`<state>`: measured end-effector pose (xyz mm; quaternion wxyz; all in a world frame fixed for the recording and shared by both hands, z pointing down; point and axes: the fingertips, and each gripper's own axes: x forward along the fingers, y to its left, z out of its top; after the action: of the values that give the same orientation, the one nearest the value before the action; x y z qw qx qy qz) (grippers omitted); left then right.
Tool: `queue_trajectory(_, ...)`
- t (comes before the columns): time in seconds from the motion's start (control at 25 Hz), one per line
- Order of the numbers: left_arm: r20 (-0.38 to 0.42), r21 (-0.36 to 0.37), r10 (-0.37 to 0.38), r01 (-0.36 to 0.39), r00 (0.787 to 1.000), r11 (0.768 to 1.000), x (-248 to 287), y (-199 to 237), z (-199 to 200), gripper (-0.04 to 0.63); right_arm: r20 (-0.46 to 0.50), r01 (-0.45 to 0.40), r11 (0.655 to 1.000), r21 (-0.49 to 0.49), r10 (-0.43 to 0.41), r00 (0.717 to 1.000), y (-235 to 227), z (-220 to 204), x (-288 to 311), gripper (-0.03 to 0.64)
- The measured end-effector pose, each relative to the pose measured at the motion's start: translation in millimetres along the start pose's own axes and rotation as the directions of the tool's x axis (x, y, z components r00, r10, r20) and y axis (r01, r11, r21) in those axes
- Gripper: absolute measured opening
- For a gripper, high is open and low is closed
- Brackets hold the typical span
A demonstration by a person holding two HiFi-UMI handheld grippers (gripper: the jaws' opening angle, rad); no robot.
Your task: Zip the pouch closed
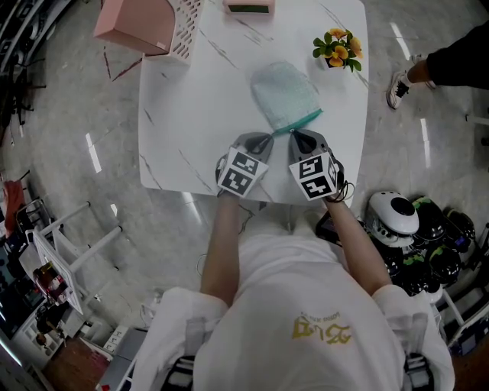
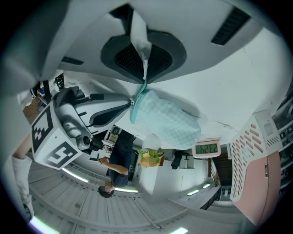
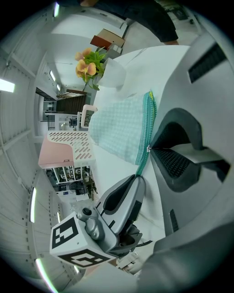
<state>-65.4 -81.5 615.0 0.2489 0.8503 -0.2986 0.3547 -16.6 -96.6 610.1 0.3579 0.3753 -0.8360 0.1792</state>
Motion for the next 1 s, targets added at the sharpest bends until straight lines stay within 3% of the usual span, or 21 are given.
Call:
queue_trajectory(0.28, 0.001, -0.025, 0.027, -0.027, 1.000, 0.999, -3, 7, -1, 0.035, 0.002, 0.003, 1.000, -0.011, -0.003, 1.000, 0, 2, 2, 0.017)
queue_trajectory(0.44, 0.014, -0.080, 0.061, -0.059, 0.998, 0.995, -9, 19, -3, 0.035, 0.002, 0.025, 1.000, 0.004, -0.025, 1.000, -9, 2, 1, 0.017)
queue_trajectory(1.0, 0.008, -0.103, 0.102, -0.101, 0.995, 0.990, -16, 35, -5, 0.035, -0.005, 0.051, 0.998, 0.022, -0.051, 0.999, -23, 2, 1, 0.017)
